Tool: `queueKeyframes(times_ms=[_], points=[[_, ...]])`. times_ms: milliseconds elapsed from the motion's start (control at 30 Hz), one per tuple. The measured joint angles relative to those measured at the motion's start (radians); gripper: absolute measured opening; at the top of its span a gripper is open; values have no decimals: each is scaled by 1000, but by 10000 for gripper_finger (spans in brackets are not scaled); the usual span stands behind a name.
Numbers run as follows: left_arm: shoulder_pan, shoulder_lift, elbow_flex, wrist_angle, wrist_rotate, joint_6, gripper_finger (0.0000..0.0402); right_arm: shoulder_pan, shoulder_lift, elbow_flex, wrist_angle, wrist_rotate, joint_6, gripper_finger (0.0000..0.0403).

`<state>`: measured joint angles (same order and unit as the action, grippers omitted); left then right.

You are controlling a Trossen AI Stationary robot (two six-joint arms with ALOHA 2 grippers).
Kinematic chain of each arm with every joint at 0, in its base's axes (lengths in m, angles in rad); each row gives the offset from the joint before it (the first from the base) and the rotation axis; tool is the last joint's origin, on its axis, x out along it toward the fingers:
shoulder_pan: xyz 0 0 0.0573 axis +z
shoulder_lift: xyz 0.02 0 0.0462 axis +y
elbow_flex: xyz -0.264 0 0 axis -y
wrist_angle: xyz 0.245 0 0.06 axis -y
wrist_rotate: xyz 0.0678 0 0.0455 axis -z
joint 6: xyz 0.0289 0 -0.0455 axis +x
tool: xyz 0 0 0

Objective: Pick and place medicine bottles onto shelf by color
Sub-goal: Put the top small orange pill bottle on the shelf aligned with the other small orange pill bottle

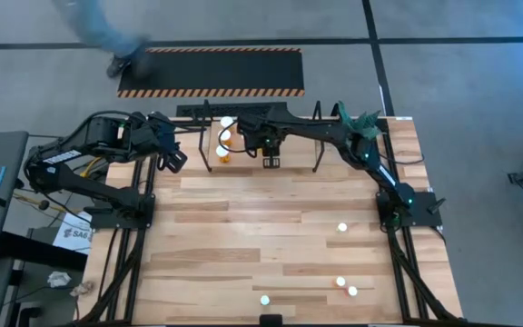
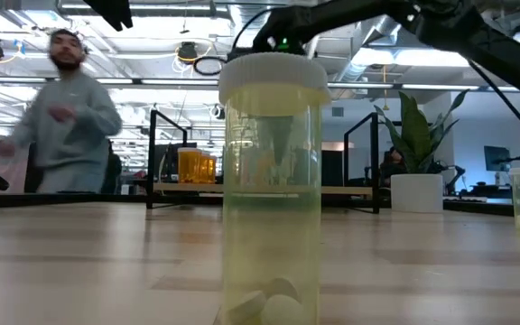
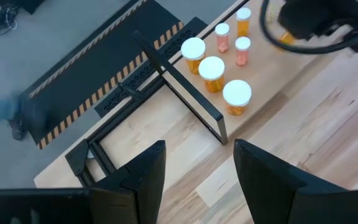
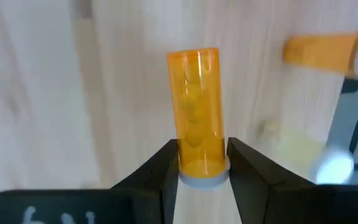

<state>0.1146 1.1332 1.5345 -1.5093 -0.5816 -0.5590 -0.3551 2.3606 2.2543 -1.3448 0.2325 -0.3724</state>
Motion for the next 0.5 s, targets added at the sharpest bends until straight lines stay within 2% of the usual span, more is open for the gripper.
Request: queueKeyframes(times_ms=[100, 200, 300, 433, 500], points=[[0, 0, 0, 0, 0, -3, 178, 16, -37, 0, -76, -22, 60, 140], [0, 0, 0, 0, 0, -3, 178, 27, -84, 0, -180, -101, 133, 138], [0, 0, 0, 0, 0, -3, 178, 36, -128, 0, -231, -240, 216, 136], [0, 0, 0, -7, 0, -3, 178, 45, -195, -11, -225, -509, 304, 136], [0, 0, 0, -17, 0, -3, 178, 55, -227, -37, -226, -574, 357, 138]])
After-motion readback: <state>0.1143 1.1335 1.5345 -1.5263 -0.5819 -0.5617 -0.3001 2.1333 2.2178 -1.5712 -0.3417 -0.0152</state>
